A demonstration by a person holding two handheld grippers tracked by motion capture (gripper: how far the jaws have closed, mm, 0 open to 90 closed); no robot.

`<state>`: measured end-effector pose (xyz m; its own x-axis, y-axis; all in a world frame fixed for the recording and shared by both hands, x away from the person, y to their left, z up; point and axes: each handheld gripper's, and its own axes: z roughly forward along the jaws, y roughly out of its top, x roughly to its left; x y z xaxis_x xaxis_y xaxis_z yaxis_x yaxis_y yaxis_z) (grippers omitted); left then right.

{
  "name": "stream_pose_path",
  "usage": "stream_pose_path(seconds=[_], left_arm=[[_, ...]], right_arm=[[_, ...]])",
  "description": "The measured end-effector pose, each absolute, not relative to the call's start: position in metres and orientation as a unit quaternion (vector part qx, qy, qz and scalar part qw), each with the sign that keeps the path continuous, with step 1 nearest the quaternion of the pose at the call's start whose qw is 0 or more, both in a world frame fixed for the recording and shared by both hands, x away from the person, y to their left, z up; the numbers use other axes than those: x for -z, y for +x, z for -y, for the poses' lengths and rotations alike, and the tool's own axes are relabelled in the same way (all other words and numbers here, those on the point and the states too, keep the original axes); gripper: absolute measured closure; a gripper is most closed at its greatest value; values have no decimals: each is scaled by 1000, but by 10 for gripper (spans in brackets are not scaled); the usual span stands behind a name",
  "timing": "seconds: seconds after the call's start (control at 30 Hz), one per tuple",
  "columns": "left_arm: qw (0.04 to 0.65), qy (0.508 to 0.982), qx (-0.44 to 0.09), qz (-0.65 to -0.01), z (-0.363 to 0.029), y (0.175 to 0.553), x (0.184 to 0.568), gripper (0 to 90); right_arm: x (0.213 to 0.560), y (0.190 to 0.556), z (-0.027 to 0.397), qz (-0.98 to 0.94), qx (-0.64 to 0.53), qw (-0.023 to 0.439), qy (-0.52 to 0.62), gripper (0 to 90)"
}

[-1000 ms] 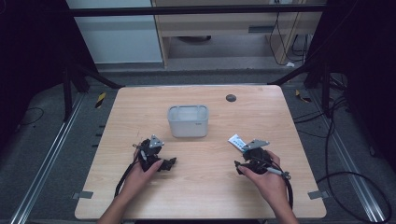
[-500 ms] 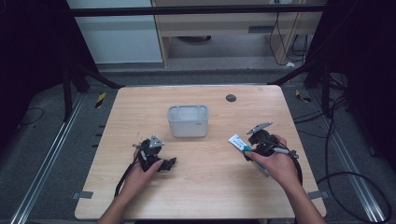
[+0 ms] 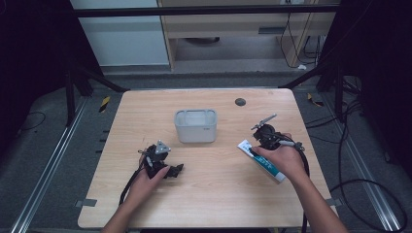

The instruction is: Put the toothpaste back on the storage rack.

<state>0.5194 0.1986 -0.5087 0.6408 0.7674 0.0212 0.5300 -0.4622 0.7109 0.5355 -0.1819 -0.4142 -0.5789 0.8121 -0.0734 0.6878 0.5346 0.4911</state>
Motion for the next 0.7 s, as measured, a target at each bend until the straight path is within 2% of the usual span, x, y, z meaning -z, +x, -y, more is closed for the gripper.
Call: stream_pose_path(seconds=[0.23,0.47,0.7], left_arm=[[346,837,-171,-388,-199,519,509,0],[345,838,-172,-387,-199,519,509,0],[345,837,-171,-388,-199,519,509,0]], right_arm=[[416,550,184,-868,-197,126,437,478],[419,557,185,-874,-189,113,434,570],[422,558,184,-876,-187,96,434,598]])
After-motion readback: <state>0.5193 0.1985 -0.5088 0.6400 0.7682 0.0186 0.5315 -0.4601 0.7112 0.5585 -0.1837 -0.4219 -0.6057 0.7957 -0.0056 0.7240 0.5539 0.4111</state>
